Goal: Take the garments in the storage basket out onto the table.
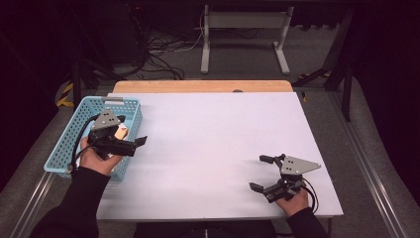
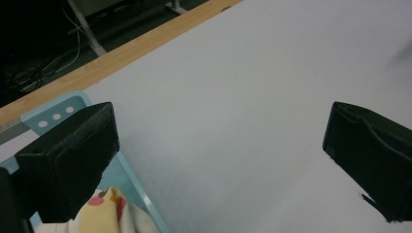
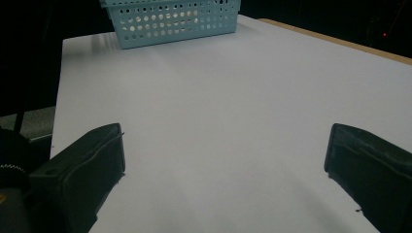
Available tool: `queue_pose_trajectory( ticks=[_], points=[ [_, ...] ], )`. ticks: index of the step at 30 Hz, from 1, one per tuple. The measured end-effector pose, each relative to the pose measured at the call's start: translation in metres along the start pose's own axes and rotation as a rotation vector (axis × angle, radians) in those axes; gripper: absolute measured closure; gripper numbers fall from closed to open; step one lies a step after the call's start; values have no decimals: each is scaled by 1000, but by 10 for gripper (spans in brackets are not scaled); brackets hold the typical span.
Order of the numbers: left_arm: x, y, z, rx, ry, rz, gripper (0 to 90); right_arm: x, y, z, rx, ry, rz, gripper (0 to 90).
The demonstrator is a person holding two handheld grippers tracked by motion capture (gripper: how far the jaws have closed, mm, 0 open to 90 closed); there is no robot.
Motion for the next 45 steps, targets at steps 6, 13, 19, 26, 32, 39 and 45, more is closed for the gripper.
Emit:
queue_pose_trajectory(
  ticks=[6, 13, 19, 26, 32, 39, 45],
  points=[
    [4, 11, -2, -19, 13, -16, 7, 0, 0, 0, 0, 1, 1, 17],
    [10, 25, -4, -38, 32, -40, 9, 0, 0, 0, 0, 2, 0, 17],
    [16, 36, -5, -48, 47, -64, 8, 0, 0, 0, 2, 3, 0, 17],
    [21, 48, -5, -64, 68, -91, 9, 0, 0, 0, 0, 3, 2, 16],
    [26, 60, -6, -79, 86, -118, 9, 0, 0, 0, 2, 4, 4, 16],
    [35, 73, -3, -95, 141, -148, 15, 0, -1, 1, 6, 8, 8, 15],
    [40, 80, 0, -81, 161, -168, 12, 1, 0, 2, 7, 15, 6, 15]
  ],
)
Point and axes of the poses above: each handheld gripper's, and its own axes: z roughly forward along the jaws, x roughly out of its underside, y roughly to its left, the point moved 2 cm from there along z, roughly forward along the jaws, and after that the axes turned 13 degrees about y, right-handed, at the moved point
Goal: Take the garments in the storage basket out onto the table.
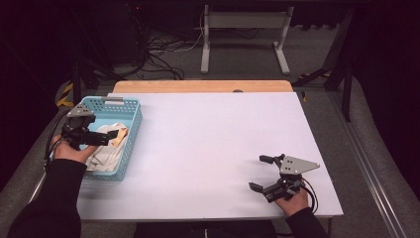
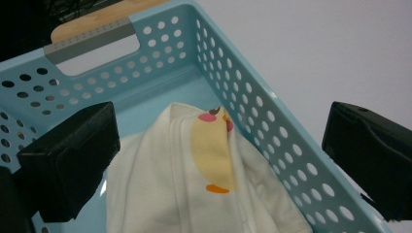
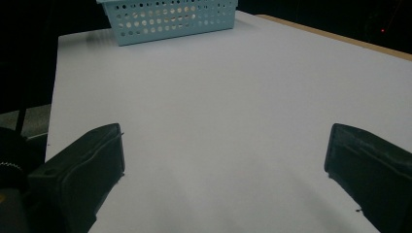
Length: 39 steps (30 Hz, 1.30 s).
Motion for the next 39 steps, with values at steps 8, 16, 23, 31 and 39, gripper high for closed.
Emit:
queue_pose_trajectory(
  ticks=[8, 16, 23, 31, 39],
  points=[
    [4, 14, 14, 44, 87, -88, 10, 0, 0, 0, -1, 1, -2, 15],
    [7, 22, 30, 40, 183, -123, 8, 0, 0, 0, -4, 1, -4, 15],
    [12, 29, 42, -3, 274, -147, 17, 0, 0, 0, -3, -1, -5, 15],
    [16, 35, 53, 0, 333, -162, 20, 0, 1, 0, -4, -1, -6, 15],
    [18, 37, 61, 10, 395, -162, 33, 0, 1, 0, -5, -1, -7, 15]
  ],
)
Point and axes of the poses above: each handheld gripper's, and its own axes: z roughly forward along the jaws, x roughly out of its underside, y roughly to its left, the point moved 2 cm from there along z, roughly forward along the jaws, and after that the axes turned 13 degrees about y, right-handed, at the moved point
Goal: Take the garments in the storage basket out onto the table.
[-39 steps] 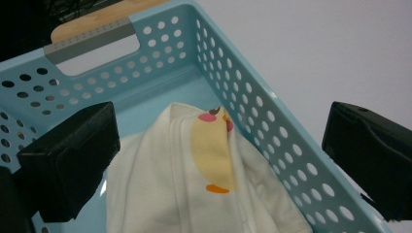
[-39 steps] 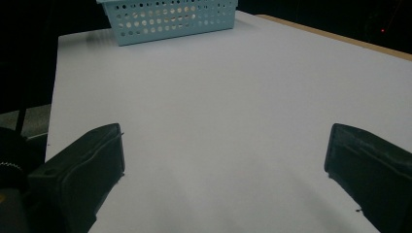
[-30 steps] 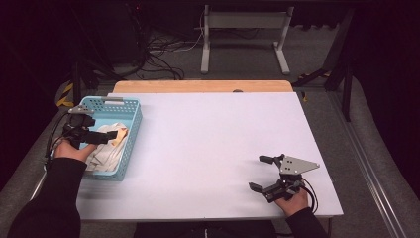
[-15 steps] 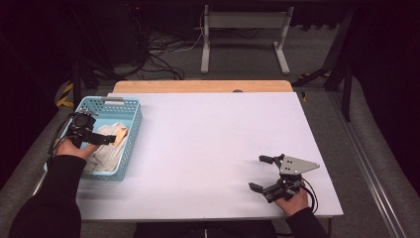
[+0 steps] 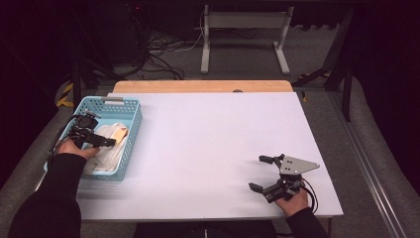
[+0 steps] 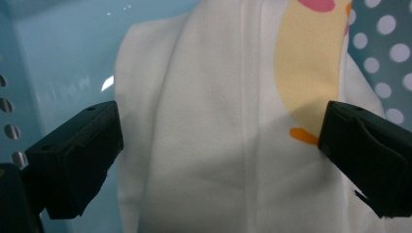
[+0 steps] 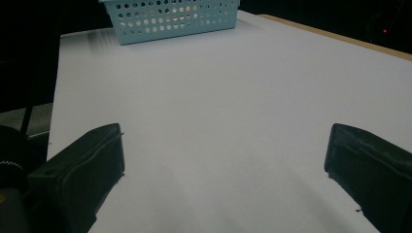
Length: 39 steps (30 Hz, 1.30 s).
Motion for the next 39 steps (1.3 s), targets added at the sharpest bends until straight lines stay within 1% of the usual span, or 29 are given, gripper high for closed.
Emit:
queue_pose_trajectory(
  ticks=[5, 11, 15, 18, 20, 29, 34, 35, 36, 39],
  points=[
    [-1, 0, 3, 0, 16, 7, 34, 0, 0, 0, 3, 0, 1, 15],
    [-2, 0, 7, 8, 39, 1, 42, 0, 0, 0, 1, 0, 3, 15],
    [-2, 1, 11, 24, 46, -7, 44, 0, 0, 0, 2, 0, 4, 17],
    [-2, 1, 13, 32, 52, -4, 46, 0, 0, 0, 3, 3, 4, 18],
    [-3, 2, 15, 45, 53, 0, 48, 0, 0, 0, 4, 3, 4, 19],
    [-3, 1, 20, 70, 68, -10, 75, 0, 0, 0, 3, 3, 5, 19],
    [-3, -2, 17, 89, 73, 4, 205, 0, 0, 0, 4, 3, 5, 20],
    [-3, -3, 16, 95, 73, 11, 267, 0, 0, 0, 4, 3, 6, 20],
    [-3, -3, 16, 95, 73, 11, 314, 0, 0, 0, 3, 3, 6, 20],
    [-2, -4, 11, 91, 73, 31, 486, 0, 0, 0, 3, 3, 6, 20]
  ],
)
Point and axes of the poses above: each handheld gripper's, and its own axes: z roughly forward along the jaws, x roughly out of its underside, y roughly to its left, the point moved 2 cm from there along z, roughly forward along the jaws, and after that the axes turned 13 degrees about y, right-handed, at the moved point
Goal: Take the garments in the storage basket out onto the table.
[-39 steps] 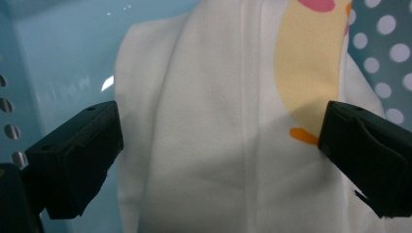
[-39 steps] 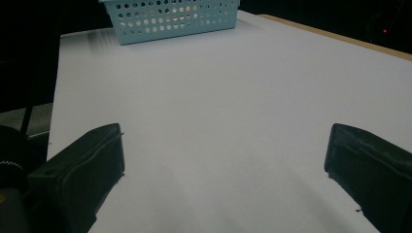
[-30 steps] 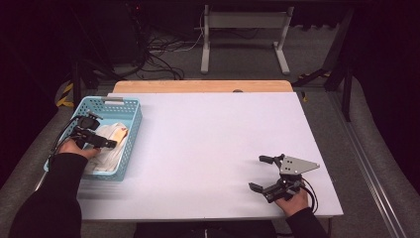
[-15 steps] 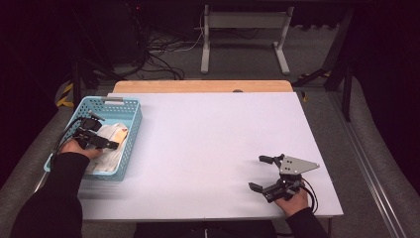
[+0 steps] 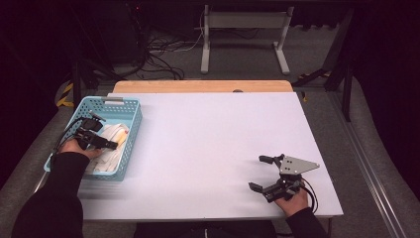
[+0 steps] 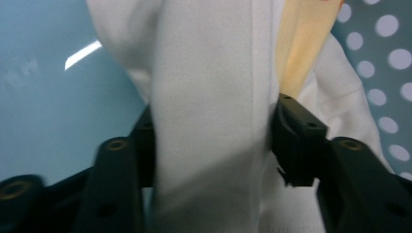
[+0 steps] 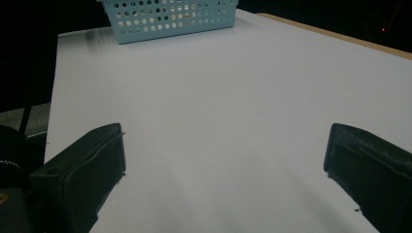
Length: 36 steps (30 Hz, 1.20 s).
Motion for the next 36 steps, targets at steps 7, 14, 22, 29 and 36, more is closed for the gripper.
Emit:
queue_pose_trajectory(
  ticks=[7, 14, 22, 29, 36],
  points=[
    [0, -3, -5, -20, -7, 34, 664, 0, 0, 0, 0, 0, -1, 20],
    [2, -1, -10, 2, -30, 21, 684, 0, 0, 0, 1, -1, -1, 20],
    [6, -2, -18, 8, -94, 16, 685, 0, 0, 0, 2, -3, -3, 20],
    [10, -2, -31, 5, -185, 13, 686, 0, 0, 0, 1, -4, -3, 20],
    [16, -2, -44, 1, -293, -3, 686, 0, 0, -1, 0, -5, -4, 19]
  ],
)
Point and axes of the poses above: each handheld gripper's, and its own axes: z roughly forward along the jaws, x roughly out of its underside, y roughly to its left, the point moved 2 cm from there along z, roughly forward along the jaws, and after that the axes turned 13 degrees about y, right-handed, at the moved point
